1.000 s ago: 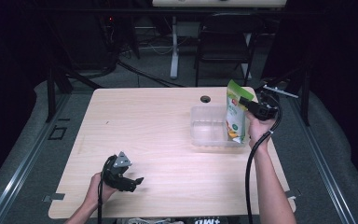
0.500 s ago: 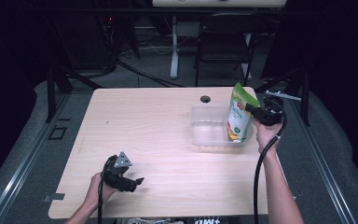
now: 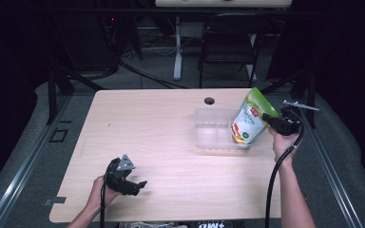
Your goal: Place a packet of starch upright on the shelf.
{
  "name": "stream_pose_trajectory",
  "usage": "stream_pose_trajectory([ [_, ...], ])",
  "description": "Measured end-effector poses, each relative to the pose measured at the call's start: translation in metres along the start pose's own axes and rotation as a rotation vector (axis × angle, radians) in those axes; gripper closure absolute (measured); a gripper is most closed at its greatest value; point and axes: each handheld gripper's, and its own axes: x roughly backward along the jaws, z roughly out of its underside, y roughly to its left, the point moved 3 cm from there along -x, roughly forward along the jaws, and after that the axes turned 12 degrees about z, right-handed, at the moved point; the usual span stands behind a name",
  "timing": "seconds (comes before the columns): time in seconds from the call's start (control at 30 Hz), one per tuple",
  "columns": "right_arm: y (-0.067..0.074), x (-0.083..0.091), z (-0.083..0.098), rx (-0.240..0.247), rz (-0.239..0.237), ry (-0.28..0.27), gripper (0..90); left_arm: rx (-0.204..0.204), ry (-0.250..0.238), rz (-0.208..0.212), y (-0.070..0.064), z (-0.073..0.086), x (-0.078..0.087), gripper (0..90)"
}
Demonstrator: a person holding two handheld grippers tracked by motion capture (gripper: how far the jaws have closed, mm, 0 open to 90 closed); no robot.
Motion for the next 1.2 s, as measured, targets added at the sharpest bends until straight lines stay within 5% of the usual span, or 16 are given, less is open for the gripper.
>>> stream_pose_trajectory([
  [0.17, 0.001, 0.001, 0.0, 0.019, -0.002, 0.014, 77.6, 0.001, -0.001, -0.002, 0.0, 0.0, 0.0, 14.2],
  [0.53, -0.002, 0.019, 0.001, 0.047, -0.093, 0.072, 28.7, -0.004, -0.003, -0.006, 0.0, 0.0, 0.0, 14.1],
  [0.9, 0.008, 0.061, 0.014, 0.177, -0.193, 0.112, 9.8, -0.01, -0.004, -0.004, 0.0, 0.001, 0.0, 14.2],
  [1.2, 0.02, 0.1, 0.055, 0.325, -0.26, 0.144, 2.4, -0.039, -0.002, -0.009, -0.001, 0.001, -0.002, 14.2],
])
